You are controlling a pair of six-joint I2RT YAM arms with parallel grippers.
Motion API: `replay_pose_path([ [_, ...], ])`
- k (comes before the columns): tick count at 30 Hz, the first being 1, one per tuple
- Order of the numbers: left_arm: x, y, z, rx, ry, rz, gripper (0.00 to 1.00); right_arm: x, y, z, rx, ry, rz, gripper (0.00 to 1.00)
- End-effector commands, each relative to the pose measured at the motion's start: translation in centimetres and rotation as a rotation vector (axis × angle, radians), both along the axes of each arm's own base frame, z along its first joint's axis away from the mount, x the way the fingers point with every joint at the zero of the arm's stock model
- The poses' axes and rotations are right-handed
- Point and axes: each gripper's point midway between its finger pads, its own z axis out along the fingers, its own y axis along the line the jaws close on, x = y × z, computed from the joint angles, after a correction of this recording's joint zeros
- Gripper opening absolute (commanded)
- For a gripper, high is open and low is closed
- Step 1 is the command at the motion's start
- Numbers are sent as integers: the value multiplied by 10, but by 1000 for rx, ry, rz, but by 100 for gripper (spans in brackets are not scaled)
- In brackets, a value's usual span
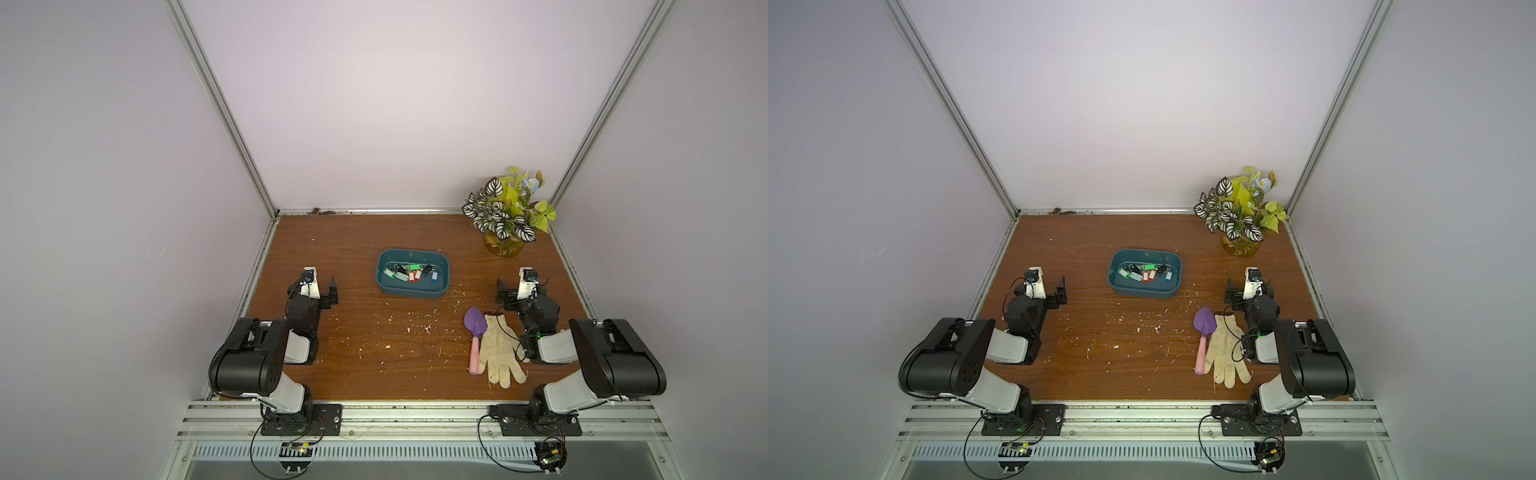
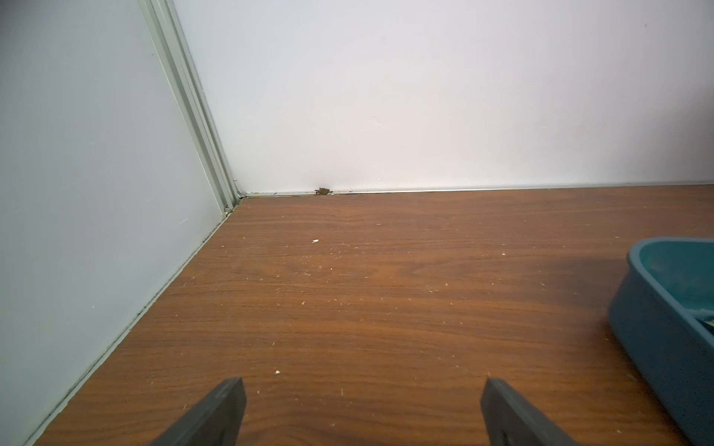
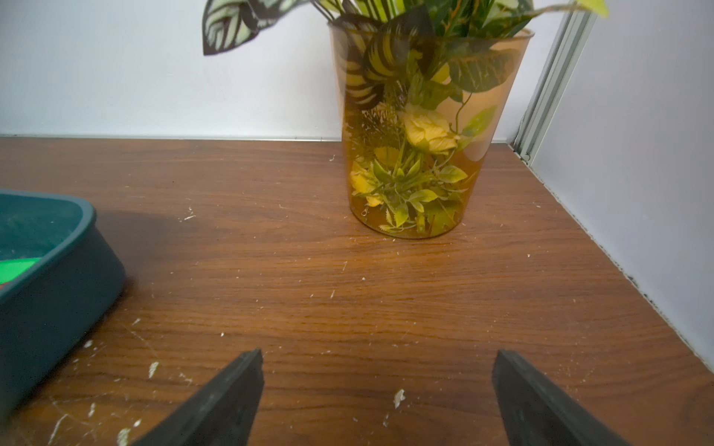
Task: Take the keys out of the storage box
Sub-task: Pick up the key from the storage box.
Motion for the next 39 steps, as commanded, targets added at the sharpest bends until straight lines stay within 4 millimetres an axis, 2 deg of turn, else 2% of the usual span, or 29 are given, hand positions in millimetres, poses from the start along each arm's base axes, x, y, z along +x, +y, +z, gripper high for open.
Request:
replay_pose_path([
  [1, -5, 11, 22, 6, -68, 64, 99, 8, -4, 34, -8, -78, -33, 100],
  [6, -5, 2, 39, 46, -70, 53, 99, 12, 6, 54, -47, -74, -33, 100],
  [8, -2, -4, 52, 50, -74, 37, 99, 11, -7, 74, 91, -109, -138, 100],
  [10, -1, 6, 66, -79, -94, 110, 99, 8, -28, 80, 297, -119, -295, 100],
  [11, -2, 16, 72, -197, -123, 179, 99, 14, -18, 82, 296, -80, -243, 99],
  [12, -4, 22, 72, -289, -130, 218, 99, 22, 2, 87, 262, -45, -129, 99],
  [13, -3, 25, 71, -384, -118, 224, 99, 27, 24, 88, 235, -2, -27, 100],
  [16, 4, 29, 64, -575, -85, 218, 99, 30, 66, 86, 255, 56, 155, 100],
  [20, 31, -9, 73, -536, -25, -14, 99, 30, 122, 93, 355, 83, 381, 100],
  [24, 47, -15, 56, -506, 76, -29, 99, 36, 181, 73, 138, 242, 368, 100],
  [28, 55, -17, 48, -453, 136, -35, 99, 36, 234, 57, 73, 327, 430, 100],
  [31, 56, -15, 47, -401, 153, -33, 99, 43, 259, 45, 18, 377, 437, 99],
  [34, 57, -12, 43, -361, 169, -23, 99, 52, 276, 32, -8, 425, 457, 90],
  [35, 57, -11, 41, -354, 174, -17, 99, 54, 280, 27, -6, 437, 464, 86],
  [39, 60, -13, 36, -341, 186, -30, 99, 66, 296, 8, -21, 496, 495, 59],
])
